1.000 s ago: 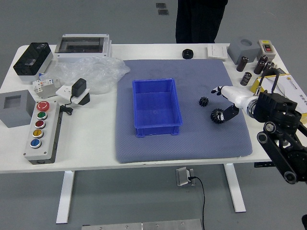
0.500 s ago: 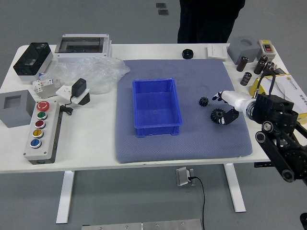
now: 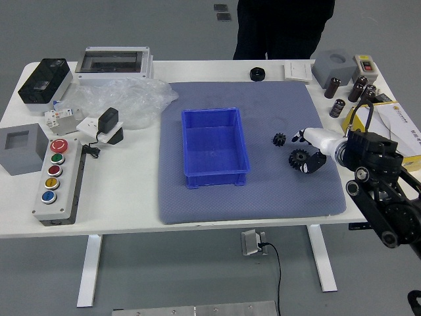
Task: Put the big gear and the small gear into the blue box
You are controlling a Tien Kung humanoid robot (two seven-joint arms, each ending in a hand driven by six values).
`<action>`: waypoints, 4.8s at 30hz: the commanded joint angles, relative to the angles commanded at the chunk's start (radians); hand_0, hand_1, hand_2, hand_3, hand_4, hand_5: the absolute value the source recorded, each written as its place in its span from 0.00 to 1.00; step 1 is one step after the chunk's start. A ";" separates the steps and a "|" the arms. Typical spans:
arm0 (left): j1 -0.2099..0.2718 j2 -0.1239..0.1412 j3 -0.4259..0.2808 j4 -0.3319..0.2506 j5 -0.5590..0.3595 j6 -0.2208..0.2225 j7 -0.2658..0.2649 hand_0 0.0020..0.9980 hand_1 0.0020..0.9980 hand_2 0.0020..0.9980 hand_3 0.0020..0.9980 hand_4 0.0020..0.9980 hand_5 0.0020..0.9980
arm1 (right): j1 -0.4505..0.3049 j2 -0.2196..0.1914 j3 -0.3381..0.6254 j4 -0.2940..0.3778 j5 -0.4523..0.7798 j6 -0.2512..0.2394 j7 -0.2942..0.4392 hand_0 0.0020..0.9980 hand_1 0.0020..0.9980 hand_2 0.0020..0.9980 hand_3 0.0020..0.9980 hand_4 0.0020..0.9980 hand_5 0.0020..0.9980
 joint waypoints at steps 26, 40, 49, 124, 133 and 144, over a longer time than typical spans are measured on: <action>0.000 -0.003 0.007 0.000 -0.001 -0.002 0.001 0.80 0.76 0.75 0.69 0.46 0.17 | 0.005 0.020 -0.026 -0.051 -0.011 -0.025 -0.003 0.84 0.79 0.83 0.80 0.76 0.08; -0.002 -0.003 0.006 0.000 -0.001 -0.001 -0.001 0.80 0.76 0.75 0.69 0.46 0.18 | 0.006 0.025 -0.029 -0.068 -0.024 -0.046 -0.006 0.82 0.76 0.77 0.75 0.74 0.09; -0.002 -0.003 0.004 0.000 0.001 -0.001 -0.001 0.80 0.76 0.75 0.69 0.46 0.18 | 0.010 0.030 -0.035 -0.076 -0.026 -0.062 -0.011 0.81 0.74 0.77 0.72 0.72 0.11; -0.001 0.002 0.004 0.000 0.004 -0.001 0.001 0.80 0.76 0.75 0.69 0.46 0.17 | 0.181 0.139 -0.154 0.140 -0.033 -0.100 -0.021 0.72 0.53 0.49 0.51 0.57 0.10; 0.000 0.004 0.015 0.000 0.002 -0.004 0.004 0.80 0.76 0.75 0.69 0.46 0.17 | 0.208 0.182 -0.234 0.113 -0.022 -0.097 -0.024 0.72 0.53 0.49 0.52 0.57 0.10; 0.000 0.006 0.025 0.000 0.003 -0.007 0.006 0.80 0.76 0.76 0.69 0.46 0.17 | 0.230 0.197 -0.248 0.087 0.009 -0.040 -0.036 0.83 0.73 0.82 1.00 0.81 0.32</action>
